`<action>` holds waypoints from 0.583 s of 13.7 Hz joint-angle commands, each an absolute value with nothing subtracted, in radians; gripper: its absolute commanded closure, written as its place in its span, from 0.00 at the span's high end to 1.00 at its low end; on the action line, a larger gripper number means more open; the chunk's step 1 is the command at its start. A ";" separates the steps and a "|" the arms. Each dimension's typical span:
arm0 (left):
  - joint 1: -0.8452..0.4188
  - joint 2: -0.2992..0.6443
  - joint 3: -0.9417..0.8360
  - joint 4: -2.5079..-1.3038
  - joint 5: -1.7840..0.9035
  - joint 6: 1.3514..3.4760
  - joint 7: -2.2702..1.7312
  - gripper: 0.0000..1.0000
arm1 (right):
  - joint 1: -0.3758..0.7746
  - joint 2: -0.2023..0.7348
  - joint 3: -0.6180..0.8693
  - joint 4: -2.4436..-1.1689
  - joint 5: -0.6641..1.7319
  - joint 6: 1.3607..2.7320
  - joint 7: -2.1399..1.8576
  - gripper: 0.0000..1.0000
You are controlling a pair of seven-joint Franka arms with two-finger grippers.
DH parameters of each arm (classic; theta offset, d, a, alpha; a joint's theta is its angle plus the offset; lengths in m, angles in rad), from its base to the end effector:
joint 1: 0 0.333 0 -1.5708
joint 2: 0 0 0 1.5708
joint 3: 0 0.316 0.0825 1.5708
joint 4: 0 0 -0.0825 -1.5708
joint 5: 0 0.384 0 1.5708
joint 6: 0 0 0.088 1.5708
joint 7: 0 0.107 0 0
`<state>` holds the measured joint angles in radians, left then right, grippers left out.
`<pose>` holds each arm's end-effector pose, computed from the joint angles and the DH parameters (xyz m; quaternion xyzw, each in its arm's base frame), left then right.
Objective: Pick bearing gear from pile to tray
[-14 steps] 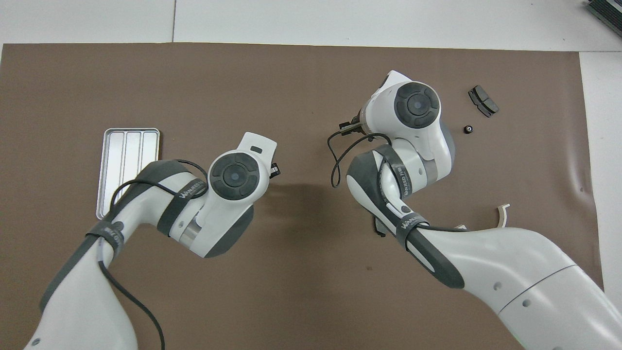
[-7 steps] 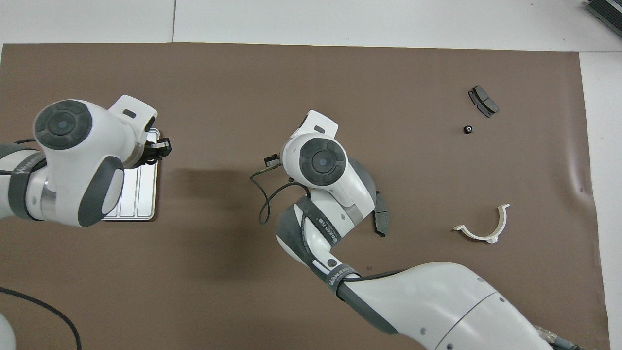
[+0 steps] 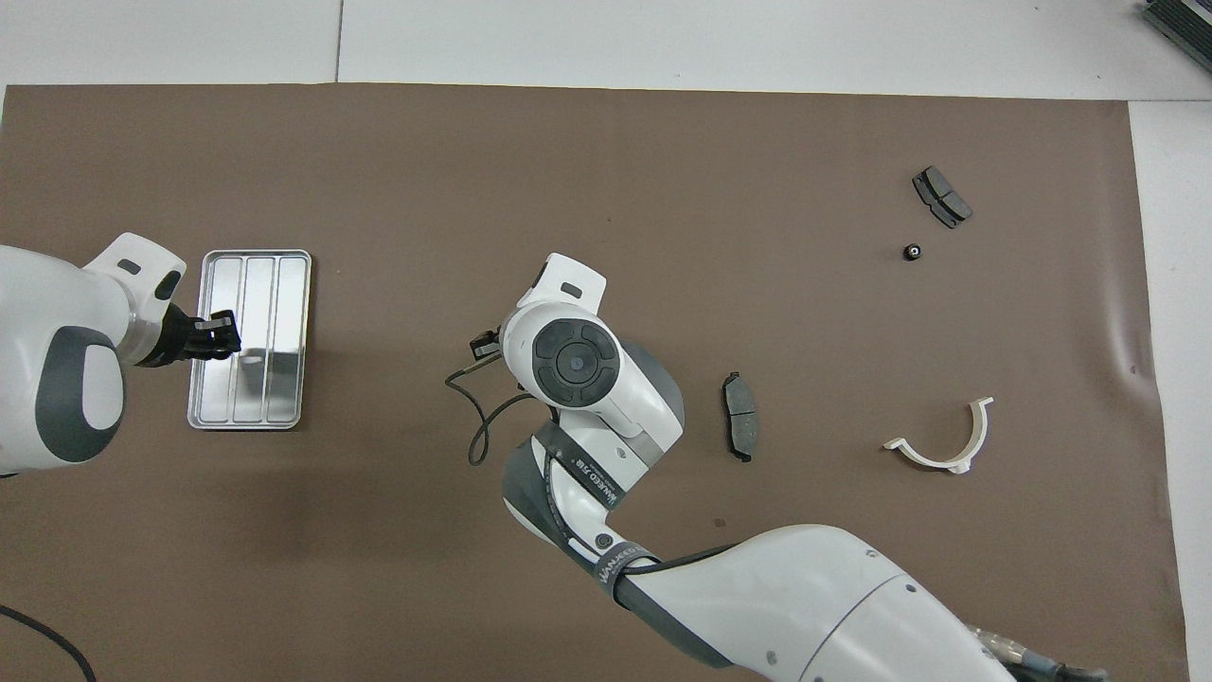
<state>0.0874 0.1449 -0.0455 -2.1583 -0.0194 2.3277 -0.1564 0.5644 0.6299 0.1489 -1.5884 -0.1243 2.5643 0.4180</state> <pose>0.5581 0.0233 0.3336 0.9943 0.1058 0.0117 0.0111 0.5611 0.4638 0.3071 -0.9699 -0.1683 -0.1498 0.0928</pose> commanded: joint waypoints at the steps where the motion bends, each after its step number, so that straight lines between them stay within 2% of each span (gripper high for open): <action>1: 0.040 0.077 -0.041 -2.261 -0.040 2.365 -0.163 0.00 | 0.551 0.634 0.147 -1.578 -0.123 2.556 0.437 0.67; 2: 0.031 0.075 -0.041 -2.267 -0.040 2.367 -0.164 0.00 | 0.537 0.632 0.140 -1.578 -0.129 2.536 0.427 0.66; 5: 0.018 0.092 -0.041 -2.283 -0.040 2.428 -0.152 0.01 | 0.396 0.626 0.141 -1.572 -0.138 2.461 0.246 0.66; 6: 0.020 0.100 -0.040 -2.283 -0.040 2.443 -0.132 0.09 | 0.338 0.623 0.143 -1.571 -0.137 2.448 0.163 0.66; 8: 0.031 0.101 -0.038 -2.283 -0.040 2.448 -0.072 0.12 | 0.235 0.615 0.144 -1.572 -0.135 2.439 0.033 0.66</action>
<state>0.0301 0.1146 -0.0496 -2.2571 -0.0245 2.4146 -0.1308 0.3186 0.6277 0.1216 -1.5748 -0.1312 2.4687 0.1334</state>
